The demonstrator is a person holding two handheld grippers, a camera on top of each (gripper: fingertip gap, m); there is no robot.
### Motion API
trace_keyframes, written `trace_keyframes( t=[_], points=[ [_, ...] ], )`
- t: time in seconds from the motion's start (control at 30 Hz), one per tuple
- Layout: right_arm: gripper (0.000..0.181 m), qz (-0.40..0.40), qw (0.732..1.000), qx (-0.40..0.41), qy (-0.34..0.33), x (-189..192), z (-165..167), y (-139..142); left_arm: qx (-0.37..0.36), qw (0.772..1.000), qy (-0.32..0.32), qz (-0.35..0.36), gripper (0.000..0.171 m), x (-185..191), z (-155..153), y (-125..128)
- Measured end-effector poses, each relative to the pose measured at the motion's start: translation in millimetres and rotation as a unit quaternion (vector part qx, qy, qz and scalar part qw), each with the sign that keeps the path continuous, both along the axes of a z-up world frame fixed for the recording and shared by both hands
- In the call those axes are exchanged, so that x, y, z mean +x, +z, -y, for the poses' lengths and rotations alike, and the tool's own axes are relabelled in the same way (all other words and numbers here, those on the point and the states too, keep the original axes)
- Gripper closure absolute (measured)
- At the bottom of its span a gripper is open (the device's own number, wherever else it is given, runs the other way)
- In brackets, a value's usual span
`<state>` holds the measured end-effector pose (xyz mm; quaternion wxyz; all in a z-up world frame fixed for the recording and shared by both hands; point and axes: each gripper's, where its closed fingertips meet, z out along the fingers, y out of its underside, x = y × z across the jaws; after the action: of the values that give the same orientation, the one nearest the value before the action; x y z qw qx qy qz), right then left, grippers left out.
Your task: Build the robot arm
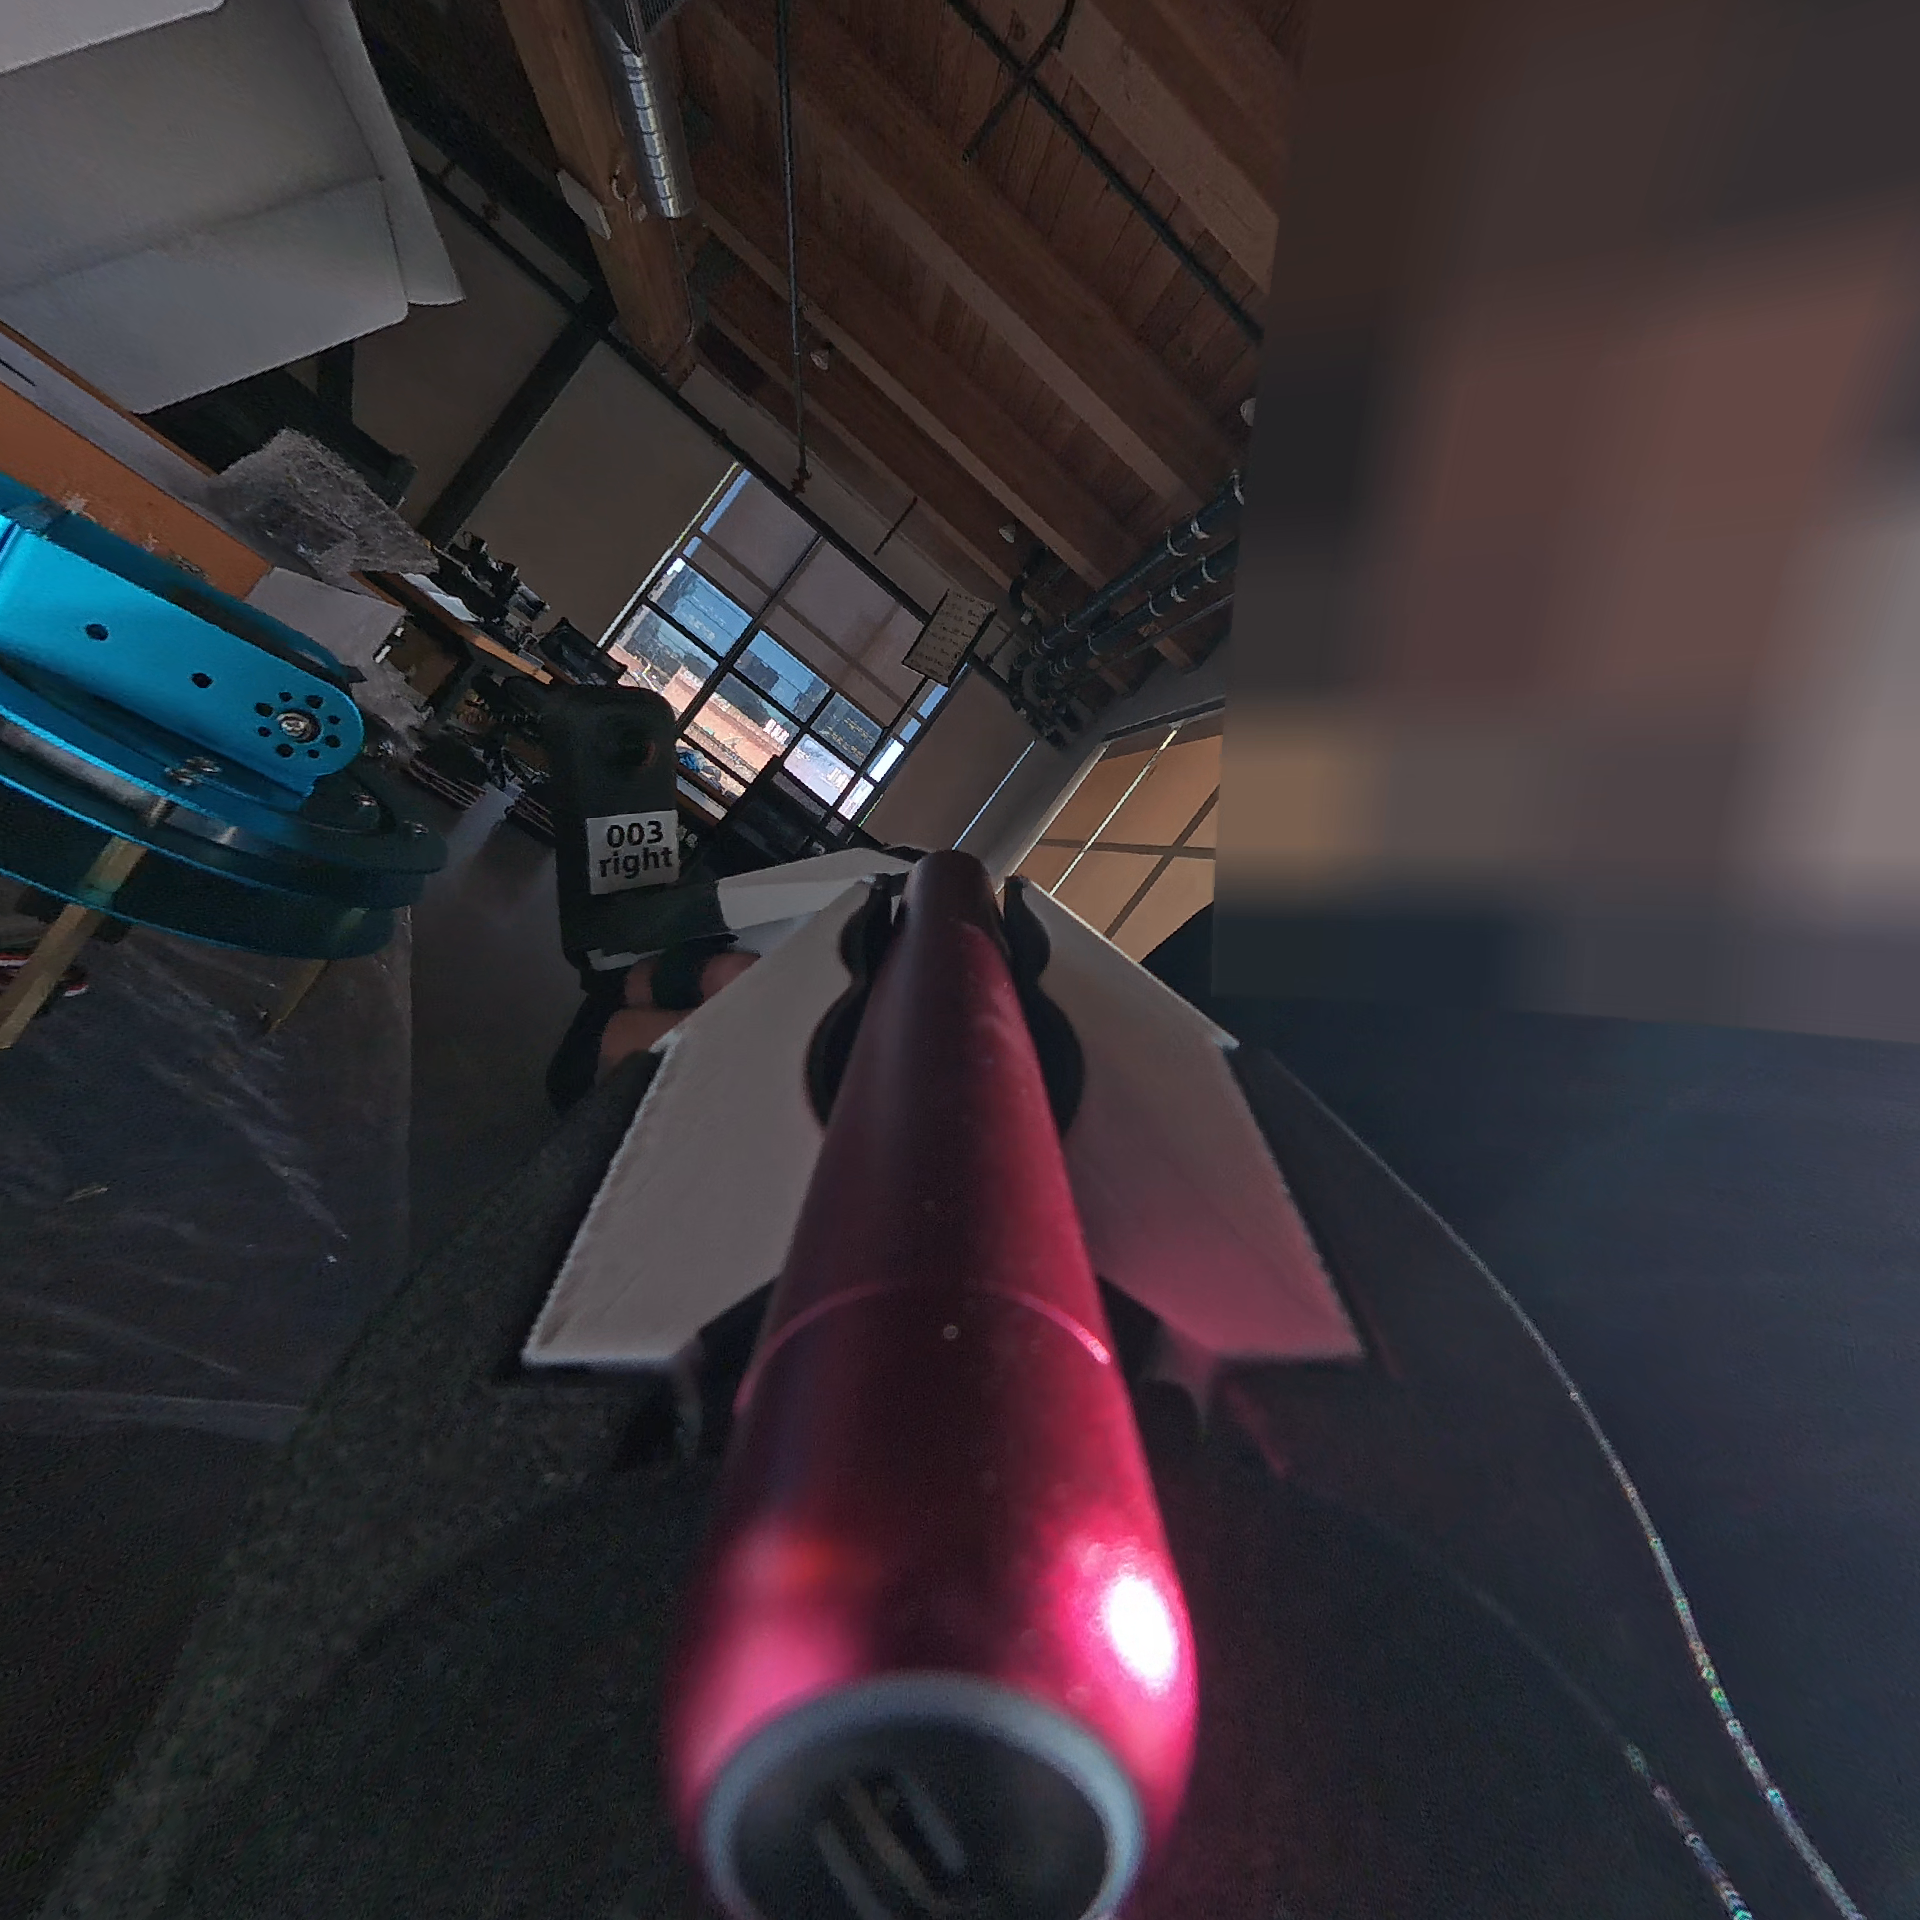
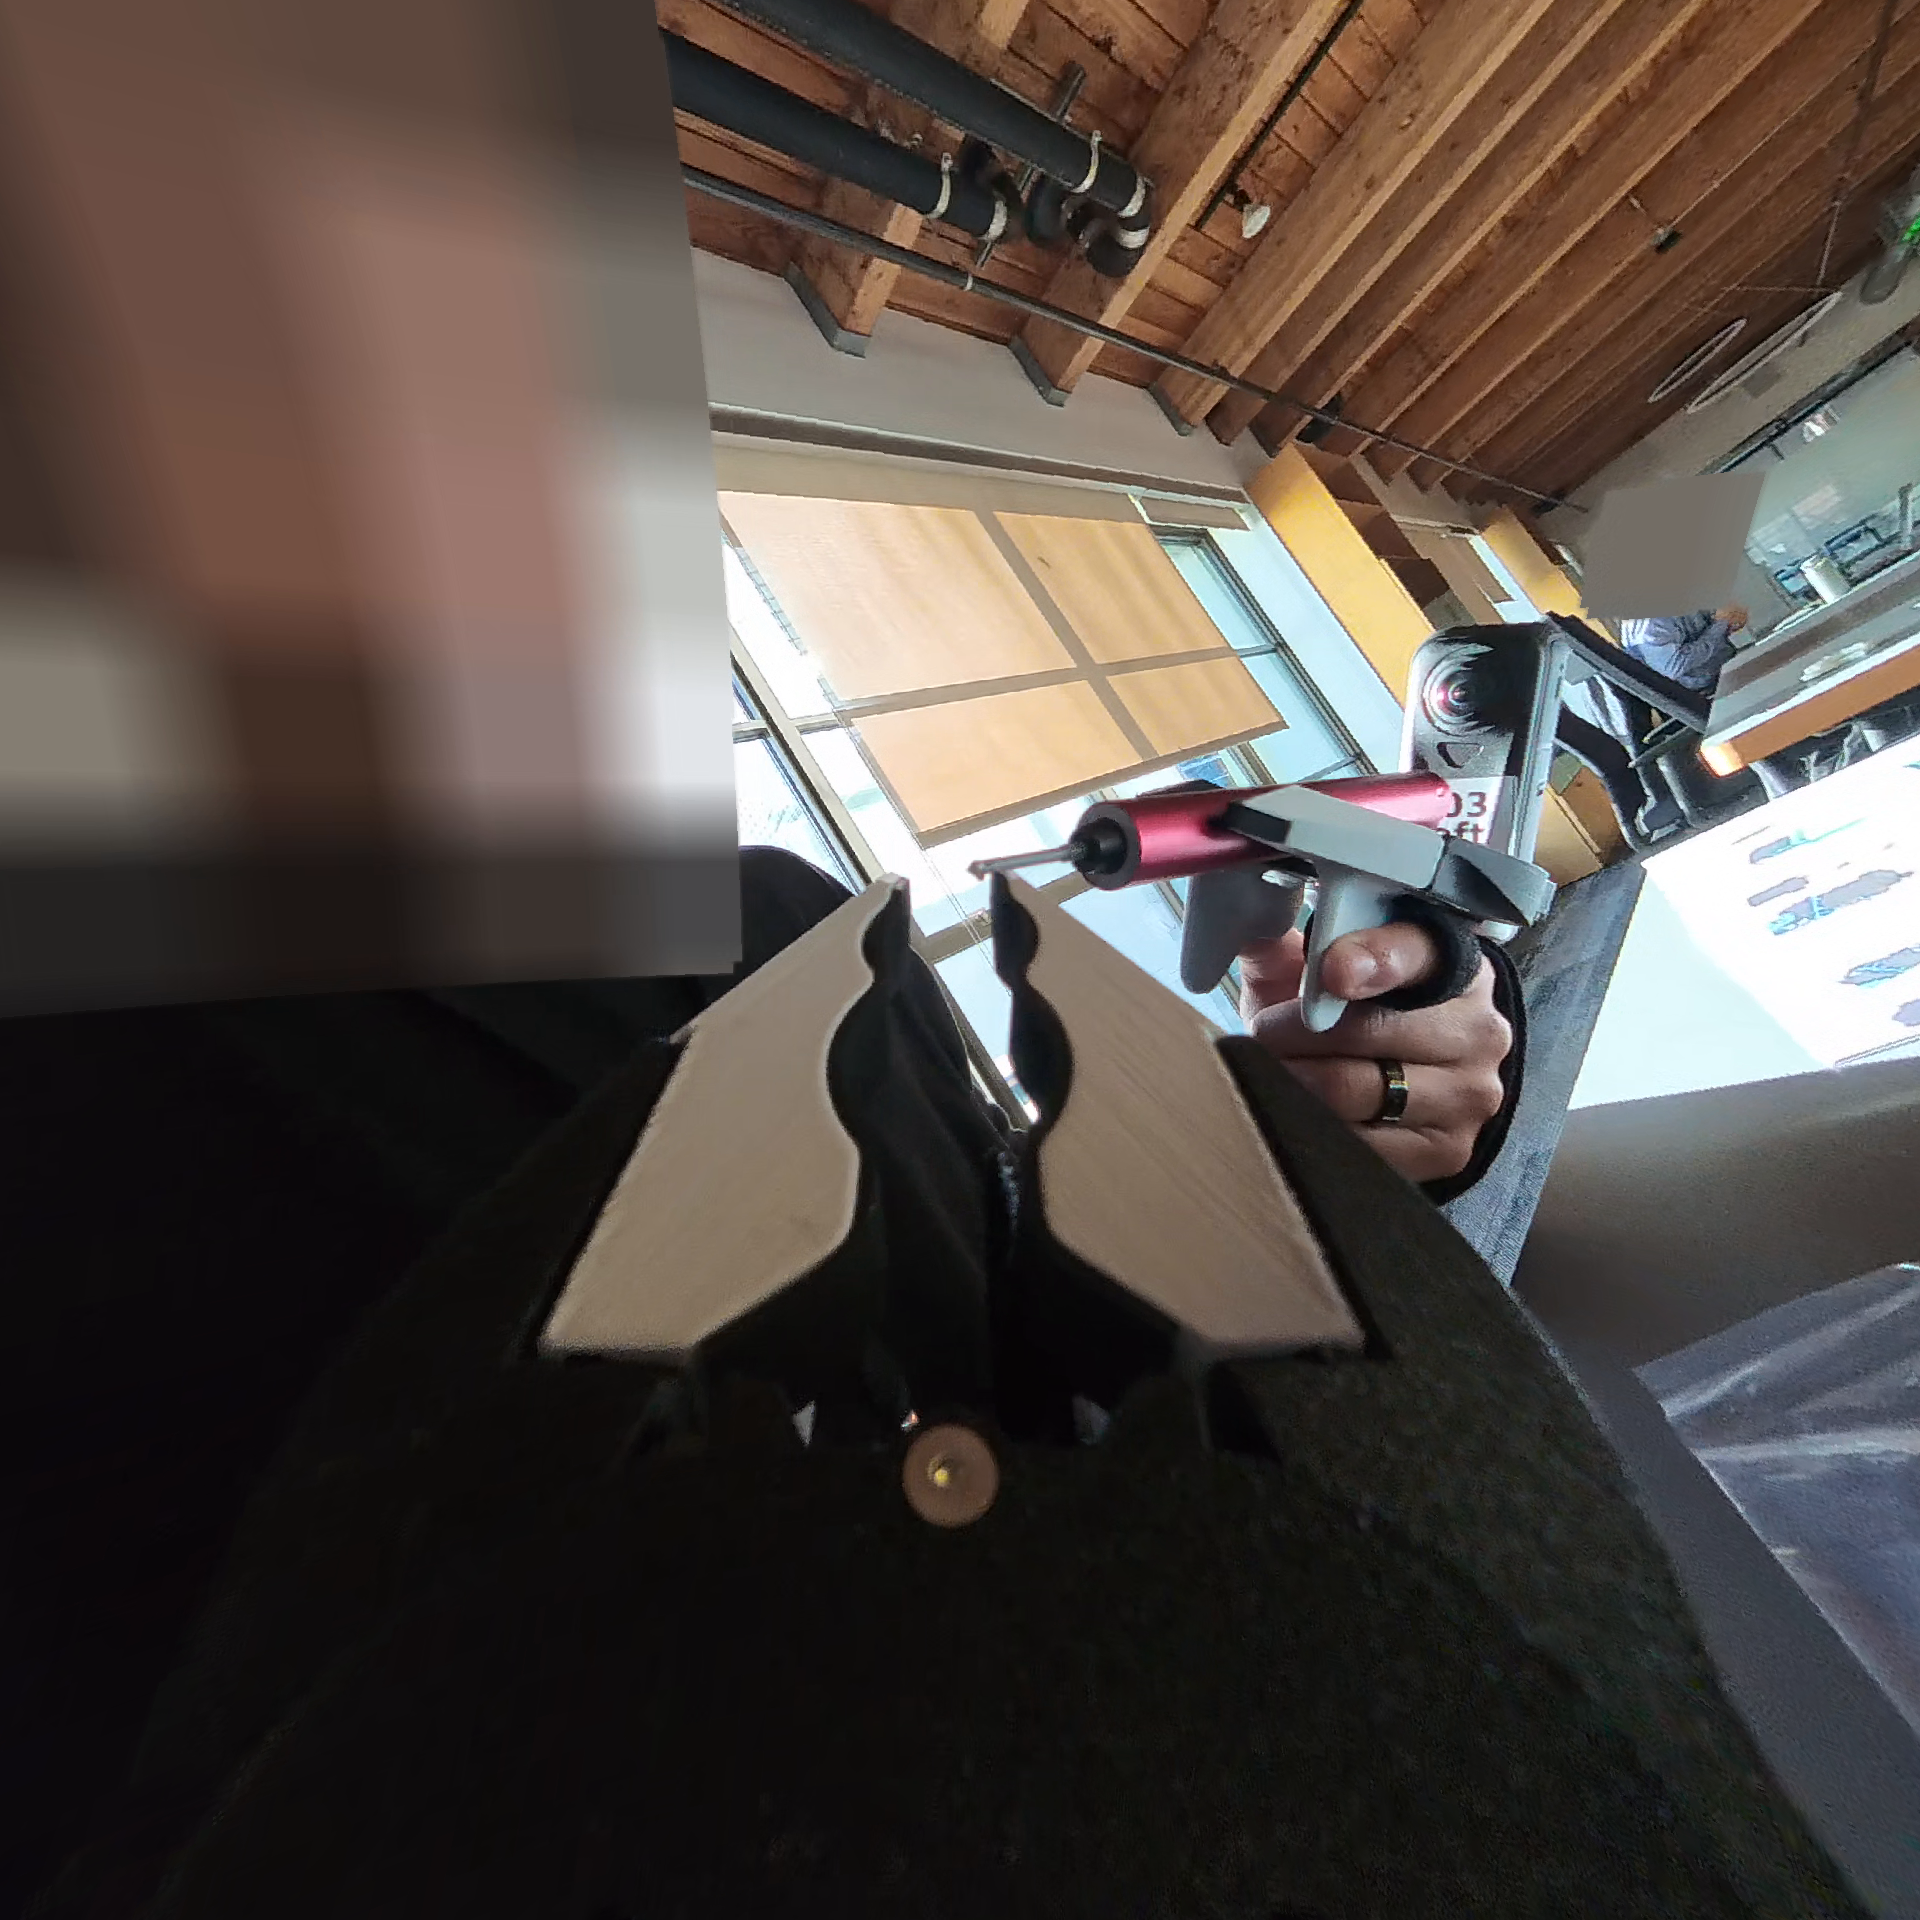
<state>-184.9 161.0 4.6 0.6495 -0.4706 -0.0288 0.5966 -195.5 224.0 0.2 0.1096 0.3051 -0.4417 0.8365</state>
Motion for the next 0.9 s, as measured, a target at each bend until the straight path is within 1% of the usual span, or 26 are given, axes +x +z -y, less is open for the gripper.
trace_keyframes(
  t=[0.13, 0.23, 0.3, 0.33, 0.43, 0.47, 0.5, 0.57, 0.63, 0.73, 0.8, 0.9],
  points=[
    [0.175, -0.011, 1.000, 0.006, 0.001, 4.1, 3.5, 1.9, 0.004, 1.000, 0.005, -0.003, 0.151, 0.4, 1.6, -3.0],
    [0.178, -0.002, 1.000, 0.000, -0.005, 3.4, 2.3, 0.1, 0.004, 1.000, 0.010, -0.004, 0.151, 0.7, 0.9, -3.8],
    [0.174, 0.004, 1.000, -0.011, -0.027, 7.6, -1.7, -2.4, 0.004, 1.000, 0.010, -0.005, 0.151, 0.8, 0.6, -4.3],
    [0.171, 0.006, 0.999, -0.020, -0.039, 11.8, -3.9, -4.1, 0.008, 1.000, 0.012, -0.005, 0.151, 1.6, 0.0, -5.0],
    [0.167, 0.032, 0.991, -0.058, -0.119, 34.9, -10.3, -12.4, 0.044, 0.998, 0.048, -0.017, 0.151, 11.5, -7.0, -13.1],
    [0.168, 0.056, 0.982, -0.089, -0.158, 46.2, -13.9, -20.8, 0.062, 0.996, 0.064, -0.028, 0.151, 16.9, -10.8, -18.2],
    [0.169, 0.084, 0.969, -0.121, -0.197, 58.2, -16.5, -30.2, 0.090, 0.991, 0.087, -0.040, 0.151, 22.8, -15.5, -25.5],
    [0.171, 0.105, 0.954, -0.130, -0.247, 73.1, -11.1, -32.6, 0.163, 0.977, 0.129, -0.053, 0.151, 27.6, -26.0, -42.1],
    [0.171, 0.114, 0.940, -0.153, -0.283, 81.9, -11.9, -40.3, 0.219, 0.961, 0.158, -0.060, 0.151, 14.8, -40.7, -52.4],
    [0.171, 0.109, 0.943, -0.150, -0.275, 80.6, -13.4, -39.6, 0.238, 0.943, 0.222, -0.075, 0.150, -24.4, -76.4, -55.2],
    [0.170, 0.104, 0.946, -0.144, -0.271, 79.4, -14.2, -37.9, 0.253, 0.922, 0.272, -0.108, 0.150, -50.2, -98.8, -68.1],
    [0.170, 0.121, 0.942, -0.149, -0.274, 76.5, -17.2, -40.3, 0.274, 0.898, 0.320, -0.130, 0.150, -71.4, -107.8, -85.8]
  ],
)
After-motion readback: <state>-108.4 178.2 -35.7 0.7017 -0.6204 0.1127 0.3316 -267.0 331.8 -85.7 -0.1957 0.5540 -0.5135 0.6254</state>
